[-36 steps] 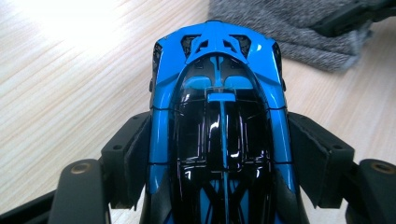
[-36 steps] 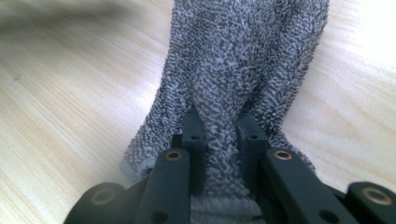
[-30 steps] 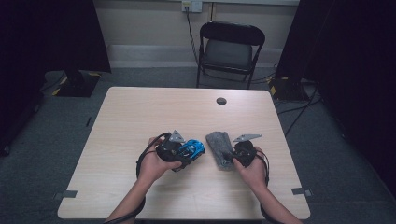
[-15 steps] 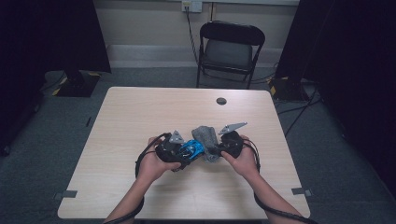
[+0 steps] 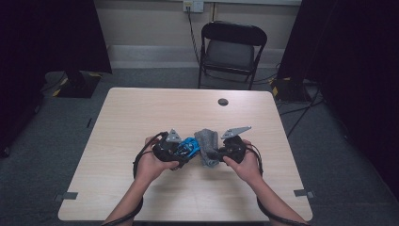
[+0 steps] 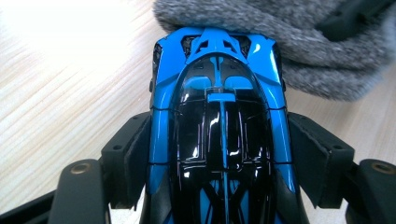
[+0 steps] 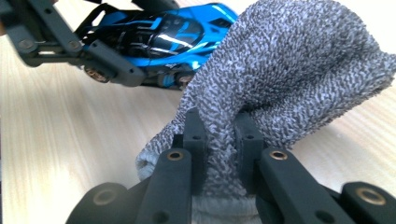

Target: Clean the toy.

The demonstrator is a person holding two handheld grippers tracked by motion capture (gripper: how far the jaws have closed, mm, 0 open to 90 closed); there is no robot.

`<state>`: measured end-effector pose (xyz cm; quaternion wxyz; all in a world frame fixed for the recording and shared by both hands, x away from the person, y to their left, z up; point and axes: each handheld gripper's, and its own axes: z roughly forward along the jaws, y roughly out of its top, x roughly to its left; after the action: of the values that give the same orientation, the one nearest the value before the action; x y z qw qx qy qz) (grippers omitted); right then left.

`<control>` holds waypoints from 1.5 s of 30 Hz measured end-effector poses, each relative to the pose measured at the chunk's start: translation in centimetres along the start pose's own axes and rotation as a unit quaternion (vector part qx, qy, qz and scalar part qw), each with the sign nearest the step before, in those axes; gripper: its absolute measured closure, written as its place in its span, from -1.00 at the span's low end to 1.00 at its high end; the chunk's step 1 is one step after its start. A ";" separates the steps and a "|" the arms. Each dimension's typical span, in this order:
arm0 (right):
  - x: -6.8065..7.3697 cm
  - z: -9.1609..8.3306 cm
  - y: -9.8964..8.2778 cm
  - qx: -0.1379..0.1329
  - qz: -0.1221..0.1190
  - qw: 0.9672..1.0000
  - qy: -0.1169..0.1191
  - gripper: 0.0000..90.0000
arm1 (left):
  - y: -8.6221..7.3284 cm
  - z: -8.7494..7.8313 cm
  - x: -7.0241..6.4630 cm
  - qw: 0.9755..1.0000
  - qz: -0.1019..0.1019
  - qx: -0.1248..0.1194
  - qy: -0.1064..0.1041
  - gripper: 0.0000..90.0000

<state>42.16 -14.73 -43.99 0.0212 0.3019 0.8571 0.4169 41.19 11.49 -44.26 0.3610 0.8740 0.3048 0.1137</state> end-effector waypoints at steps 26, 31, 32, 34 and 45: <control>-0.4 -2.2 -2.6 -0.004 0.009 1.000 -0.004 0.75 | -0.8 -0.9 1.7 0.999 -0.028 -0.010 0.022 -0.37; -1.5 -2.8 -2.0 -0.009 0.015 0.999 -0.027 0.75 | -0.4 -0.9 1.2 1.000 -0.019 -0.015 0.017 -0.37; -1.7 -2.9 -1.8 -0.009 0.015 0.999 -0.031 0.75 | -0.2 -0.9 1.0 1.000 -0.018 -0.014 0.014 -0.37; -2.4 -3.0 -1.3 -0.014 0.017 0.999 -0.036 0.75 | -0.1 -0.9 0.7 1.000 -0.015 -0.014 0.010 -0.37; -3.0 -2.2 1.6 -0.004 -0.025 0.998 -0.050 0.74 | 0.5 -0.5 -0.5 1.000 0.007 -0.010 -0.006 -0.37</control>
<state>44.73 -17.13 -42.03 0.0753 0.3012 0.8605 0.4039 40.88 11.18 -43.54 0.3711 0.8729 0.2955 0.1138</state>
